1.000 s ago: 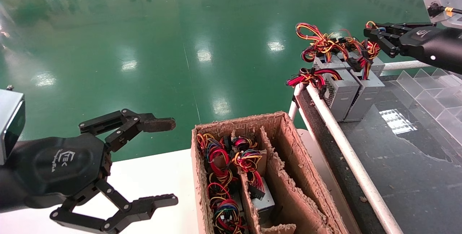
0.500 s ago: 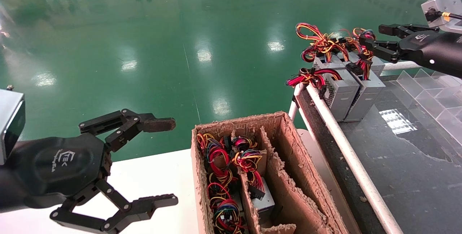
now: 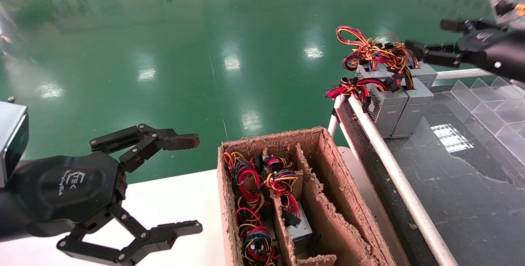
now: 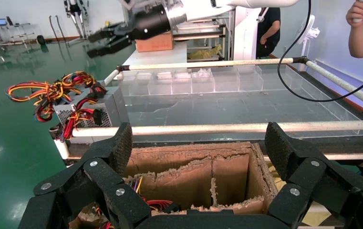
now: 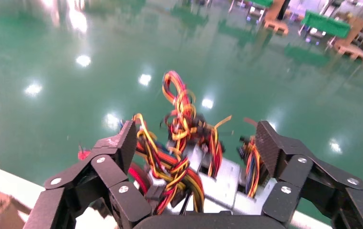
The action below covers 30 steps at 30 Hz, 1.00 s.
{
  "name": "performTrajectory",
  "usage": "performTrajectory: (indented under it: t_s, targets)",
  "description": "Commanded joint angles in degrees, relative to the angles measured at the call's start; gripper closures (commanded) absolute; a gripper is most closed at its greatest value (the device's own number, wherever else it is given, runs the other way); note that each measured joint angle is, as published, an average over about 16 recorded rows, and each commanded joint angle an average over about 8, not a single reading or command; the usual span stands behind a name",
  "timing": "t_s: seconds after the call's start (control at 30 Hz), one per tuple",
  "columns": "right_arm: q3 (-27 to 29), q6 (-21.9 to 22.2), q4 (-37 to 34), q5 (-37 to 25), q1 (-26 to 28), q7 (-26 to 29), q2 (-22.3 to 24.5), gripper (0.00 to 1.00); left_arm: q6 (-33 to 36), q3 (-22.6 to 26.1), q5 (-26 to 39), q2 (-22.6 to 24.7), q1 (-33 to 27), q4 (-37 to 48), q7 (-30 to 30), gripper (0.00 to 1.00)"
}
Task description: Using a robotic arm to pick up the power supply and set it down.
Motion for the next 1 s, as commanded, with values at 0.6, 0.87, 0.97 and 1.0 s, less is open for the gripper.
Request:
performTrajectory:
  t_s: [0.6, 0.87, 0.97, 1.0]
  targets:
    - [2.5, -5.3, 16.5, 8.8, -10.1, 5.9, 3.8, 0.00, 0.0, 0.0, 0.0, 0.0, 0.0, 0.0, 0.0, 0.00]
    - [2.9, -8.3, 26.3, 12.6, -16.0, 9.4, 6.0, 0.00, 0.0, 0.0, 0.0, 0.0, 0.0, 0.0, 0.0, 0.00]
    - [3.1, -9.4, 30.0, 14.0, -18.2, 10.8, 6.8, 0.00, 0.0, 0.0, 0.0, 0.0, 0.0, 0.0, 0.0, 0.00]
    - [3.1, -9.7, 31.2, 14.5, -18.9, 11.2, 7.1, 0.00, 0.0, 0.0, 0.0, 0.0, 0.0, 0.0, 0.0, 0.00]
